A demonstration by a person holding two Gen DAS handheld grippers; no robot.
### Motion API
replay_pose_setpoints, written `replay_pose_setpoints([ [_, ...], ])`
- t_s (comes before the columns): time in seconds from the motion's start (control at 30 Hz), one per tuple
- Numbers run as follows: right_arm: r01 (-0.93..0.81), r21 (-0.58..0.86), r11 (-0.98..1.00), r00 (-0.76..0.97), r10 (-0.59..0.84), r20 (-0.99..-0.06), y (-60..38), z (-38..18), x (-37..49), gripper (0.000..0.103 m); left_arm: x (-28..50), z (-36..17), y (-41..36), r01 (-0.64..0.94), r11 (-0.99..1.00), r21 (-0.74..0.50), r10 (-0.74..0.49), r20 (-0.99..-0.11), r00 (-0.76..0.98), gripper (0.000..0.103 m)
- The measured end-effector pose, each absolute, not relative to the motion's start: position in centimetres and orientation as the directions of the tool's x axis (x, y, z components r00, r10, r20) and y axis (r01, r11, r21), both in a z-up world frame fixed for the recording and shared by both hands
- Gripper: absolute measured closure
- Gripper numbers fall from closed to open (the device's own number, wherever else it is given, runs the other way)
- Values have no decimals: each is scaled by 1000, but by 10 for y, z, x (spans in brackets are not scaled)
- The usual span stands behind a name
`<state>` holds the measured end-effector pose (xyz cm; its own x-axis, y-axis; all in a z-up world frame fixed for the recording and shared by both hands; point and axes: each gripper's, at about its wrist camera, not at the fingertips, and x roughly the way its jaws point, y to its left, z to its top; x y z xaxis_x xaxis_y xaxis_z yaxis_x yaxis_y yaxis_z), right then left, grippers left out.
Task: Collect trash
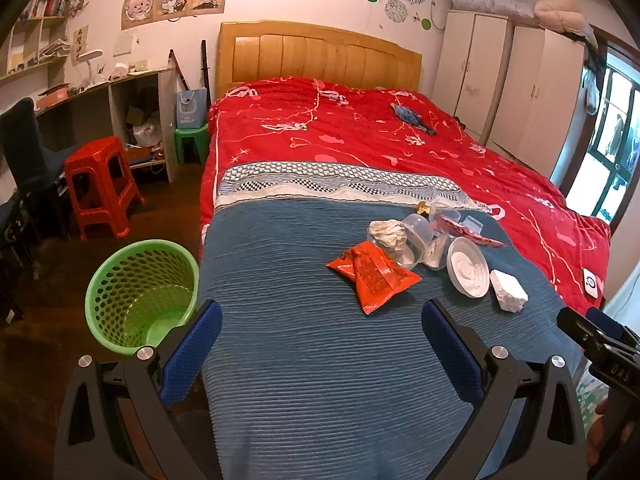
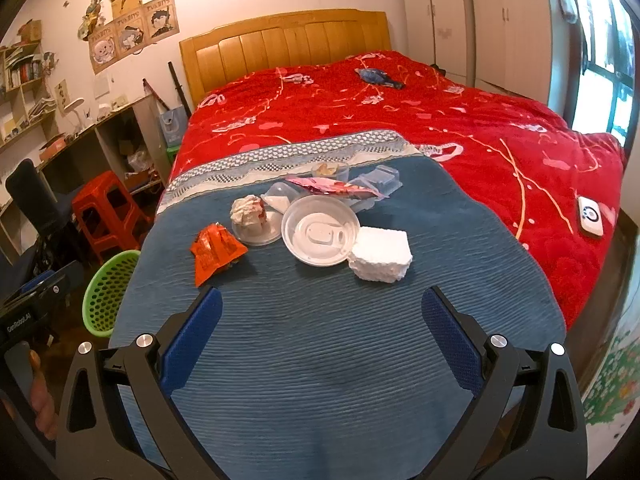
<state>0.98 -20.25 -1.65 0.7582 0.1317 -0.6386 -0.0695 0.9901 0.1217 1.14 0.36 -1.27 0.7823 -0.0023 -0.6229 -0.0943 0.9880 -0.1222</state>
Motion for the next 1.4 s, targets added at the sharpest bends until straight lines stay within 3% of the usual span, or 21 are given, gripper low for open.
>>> replay_pose_setpoints([
  [0.7,-87,122,989,726,147,-671,-219,-27,54,5,51,-19,2,-75,990,-123,-25,-660,751,6],
  [1.4,-45,84,995,607,94,-789,-247,-84,132,5,105,-46,-9,-10,994,-105,-68,-714,697,6],
])
